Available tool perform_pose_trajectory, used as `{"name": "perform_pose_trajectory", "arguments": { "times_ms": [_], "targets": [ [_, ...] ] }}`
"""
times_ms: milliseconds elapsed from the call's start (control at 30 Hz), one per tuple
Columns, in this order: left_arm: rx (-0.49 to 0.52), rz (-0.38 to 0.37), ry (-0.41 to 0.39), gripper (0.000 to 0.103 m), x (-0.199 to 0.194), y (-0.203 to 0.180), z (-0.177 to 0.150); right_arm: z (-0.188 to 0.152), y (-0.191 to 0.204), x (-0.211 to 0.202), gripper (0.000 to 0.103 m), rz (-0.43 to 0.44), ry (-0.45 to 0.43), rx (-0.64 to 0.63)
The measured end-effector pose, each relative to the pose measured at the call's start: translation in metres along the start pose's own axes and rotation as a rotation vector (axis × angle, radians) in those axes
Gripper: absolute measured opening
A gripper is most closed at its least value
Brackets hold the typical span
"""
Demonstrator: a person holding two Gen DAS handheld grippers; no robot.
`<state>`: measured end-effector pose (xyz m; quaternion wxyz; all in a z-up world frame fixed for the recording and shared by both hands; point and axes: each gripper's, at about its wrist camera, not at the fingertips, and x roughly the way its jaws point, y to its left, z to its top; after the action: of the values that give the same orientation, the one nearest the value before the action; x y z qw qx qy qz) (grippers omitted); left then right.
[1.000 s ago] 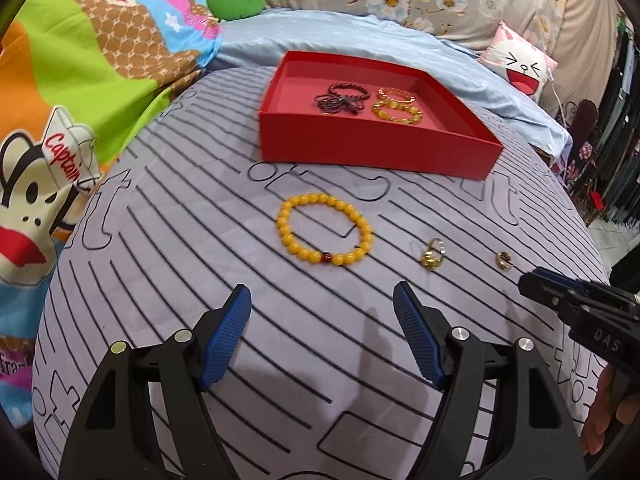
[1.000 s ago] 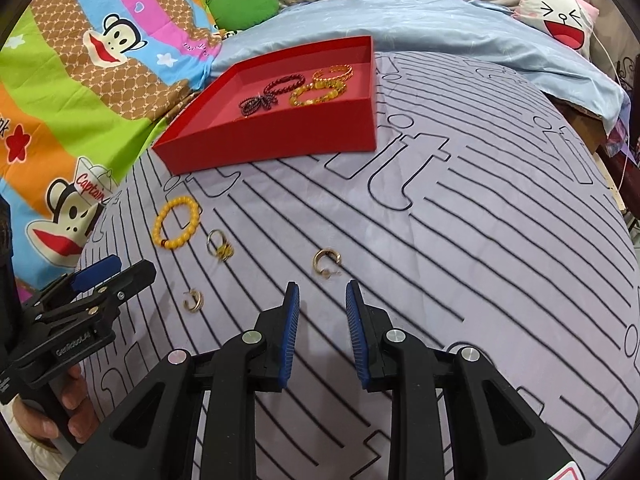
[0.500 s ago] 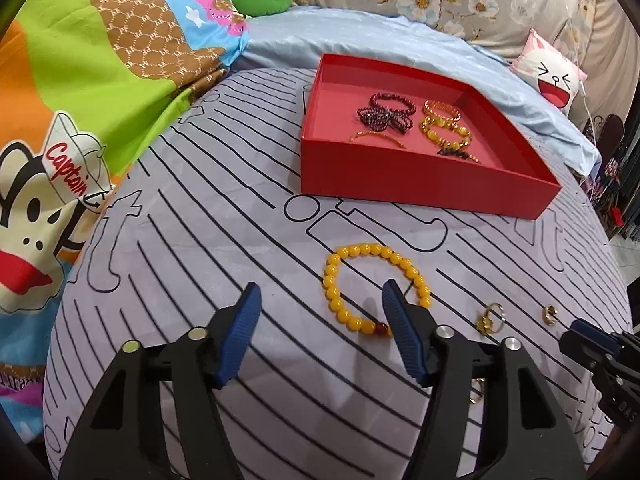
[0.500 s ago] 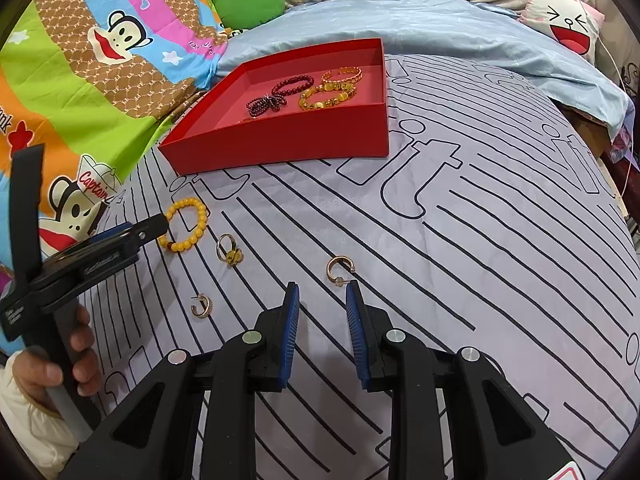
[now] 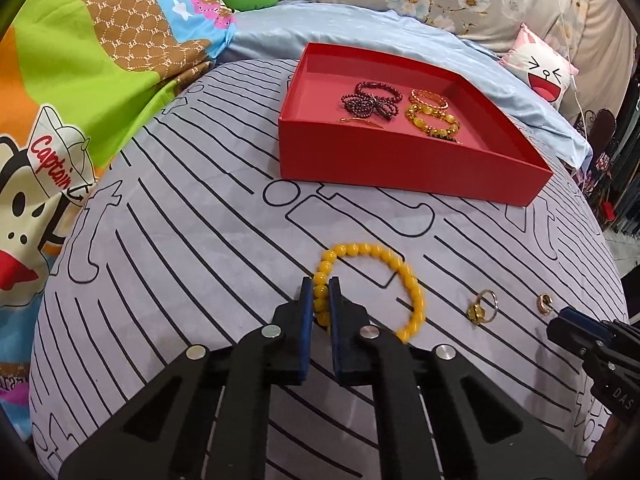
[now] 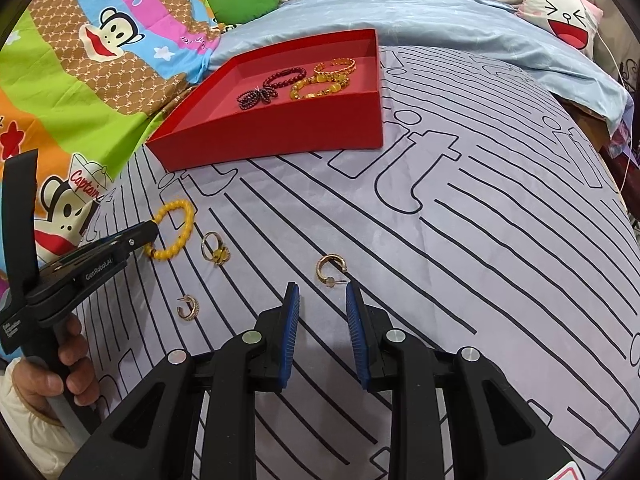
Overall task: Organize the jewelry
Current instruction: 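Lower the left tool and close it on the yellow bead bracelet, then carry the yellow bracelet to the tray with the left tool while the right grasps a gold earring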
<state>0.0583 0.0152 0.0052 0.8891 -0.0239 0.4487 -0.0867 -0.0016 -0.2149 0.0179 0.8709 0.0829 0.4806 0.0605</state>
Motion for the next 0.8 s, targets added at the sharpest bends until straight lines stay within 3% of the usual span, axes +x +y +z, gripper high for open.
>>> {"name": "perform_pose_trajectory", "arguments": {
  "times_ms": [433, 800],
  "targets": [
    [-0.001, -0.008, 0.017, 0.007, -0.014, 0.002, -0.017, -0.006, 0.029, 0.005, 0.025, 0.049, 0.020, -0.054],
    [0.004, 0.001, 0.021, 0.007, -0.016, 0.002, -0.021, 0.010, 0.060, 0.018, 0.025, 0.086, 0.003, -0.121]
  ]
}}
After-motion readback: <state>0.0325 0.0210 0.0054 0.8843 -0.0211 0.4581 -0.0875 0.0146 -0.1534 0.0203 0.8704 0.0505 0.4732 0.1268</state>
